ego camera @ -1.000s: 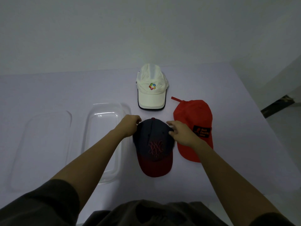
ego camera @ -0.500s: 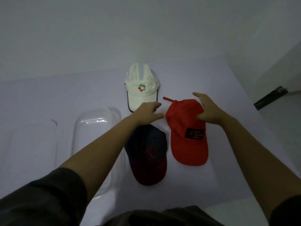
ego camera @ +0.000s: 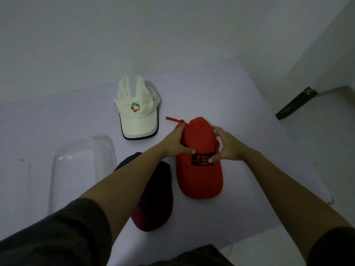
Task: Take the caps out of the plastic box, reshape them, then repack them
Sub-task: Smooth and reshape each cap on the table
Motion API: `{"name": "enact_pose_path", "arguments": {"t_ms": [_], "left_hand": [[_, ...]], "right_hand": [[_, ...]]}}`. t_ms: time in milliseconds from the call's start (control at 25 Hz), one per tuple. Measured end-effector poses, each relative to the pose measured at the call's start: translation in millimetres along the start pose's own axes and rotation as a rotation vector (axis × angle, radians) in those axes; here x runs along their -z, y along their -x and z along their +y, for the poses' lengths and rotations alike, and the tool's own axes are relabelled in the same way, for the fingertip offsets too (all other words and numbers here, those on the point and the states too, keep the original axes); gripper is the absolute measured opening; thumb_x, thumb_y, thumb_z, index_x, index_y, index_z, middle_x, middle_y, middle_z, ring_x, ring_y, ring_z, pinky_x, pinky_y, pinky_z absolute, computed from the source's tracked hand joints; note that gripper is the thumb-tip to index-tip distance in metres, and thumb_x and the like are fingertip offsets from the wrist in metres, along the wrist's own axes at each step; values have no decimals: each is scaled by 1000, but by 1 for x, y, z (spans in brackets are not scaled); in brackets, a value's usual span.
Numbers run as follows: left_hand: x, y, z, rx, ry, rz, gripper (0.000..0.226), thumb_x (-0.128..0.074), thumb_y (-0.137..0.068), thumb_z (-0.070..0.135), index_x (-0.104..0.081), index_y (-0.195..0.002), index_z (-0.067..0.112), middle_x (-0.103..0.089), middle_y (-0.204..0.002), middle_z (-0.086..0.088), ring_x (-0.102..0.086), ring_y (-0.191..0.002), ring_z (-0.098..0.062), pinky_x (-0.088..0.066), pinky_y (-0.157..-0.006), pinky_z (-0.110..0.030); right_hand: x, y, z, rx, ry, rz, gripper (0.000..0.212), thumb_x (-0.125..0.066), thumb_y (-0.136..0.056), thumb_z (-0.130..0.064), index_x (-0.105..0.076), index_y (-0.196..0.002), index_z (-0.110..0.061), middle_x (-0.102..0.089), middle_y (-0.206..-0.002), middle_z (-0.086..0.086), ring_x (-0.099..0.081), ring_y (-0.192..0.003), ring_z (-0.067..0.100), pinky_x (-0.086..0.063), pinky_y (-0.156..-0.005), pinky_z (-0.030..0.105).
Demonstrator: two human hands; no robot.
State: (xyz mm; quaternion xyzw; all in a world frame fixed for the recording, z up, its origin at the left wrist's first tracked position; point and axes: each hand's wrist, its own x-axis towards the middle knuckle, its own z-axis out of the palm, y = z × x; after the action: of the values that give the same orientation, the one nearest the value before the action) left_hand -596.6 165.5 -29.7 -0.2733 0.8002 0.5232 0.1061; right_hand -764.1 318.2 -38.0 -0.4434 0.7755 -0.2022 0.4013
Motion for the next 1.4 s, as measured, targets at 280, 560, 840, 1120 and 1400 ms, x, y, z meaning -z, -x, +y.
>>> {"name": "enact_pose_path", "arguments": {"t_ms": [280,560,840,1120,1400], "left_hand": [[15,11,15,-83,-88,-57,60,-84,-64,28,-55,-116,17,-64,-108,1,-61,-96,-13,-49,-83,-25],[18,16,26,-24,132,-195,17,-76,-72,4,-69,-88,9,-71,-82,0,-67,-76,-9,-54,-74,-22],[13,19,24,-53,287,-183,34,-68,-75,-11,-65,-99,13,-72,-89,4,-69,-82,-6,-54,-71,-18],[9,20,31,-101,284,-91,41,-70,-76,-6,-55,-110,10,-68,-92,3,-67,-80,-3,-53,-71,-20],[12,16,3,27,129,0,25,-52,-76,6,-57,-100,6,-59,-89,-6,-57,-86,-19,-50,-88,-39]], "right_hand": [[1,12,8,212,201,195,117,-71,-27,-81,-46,-126,-24,-60,-116,-8,-57,-104,16,-41,-99,47],[-2,26,7,212,-101,133,52,-94,-44,-29,-56,-80,-27,-52,-87,-4,-53,-80,11,-47,-76,29],[-27,24,30,-95,-1061,250,55,-61,-71,-62,-54,-112,-26,-59,-115,-4,-54,-109,14,-35,-97,32],[-70,6,9,-277,-1021,505,60,-24,-93,-62,-61,-119,-24,-66,-114,2,-61,-107,17,-49,-96,38],[-80,0,11,-392,-1001,733,57,-21,-97,-54,-62,-119,-20,-64,-108,-1,-59,-100,16,-46,-91,31]]}}
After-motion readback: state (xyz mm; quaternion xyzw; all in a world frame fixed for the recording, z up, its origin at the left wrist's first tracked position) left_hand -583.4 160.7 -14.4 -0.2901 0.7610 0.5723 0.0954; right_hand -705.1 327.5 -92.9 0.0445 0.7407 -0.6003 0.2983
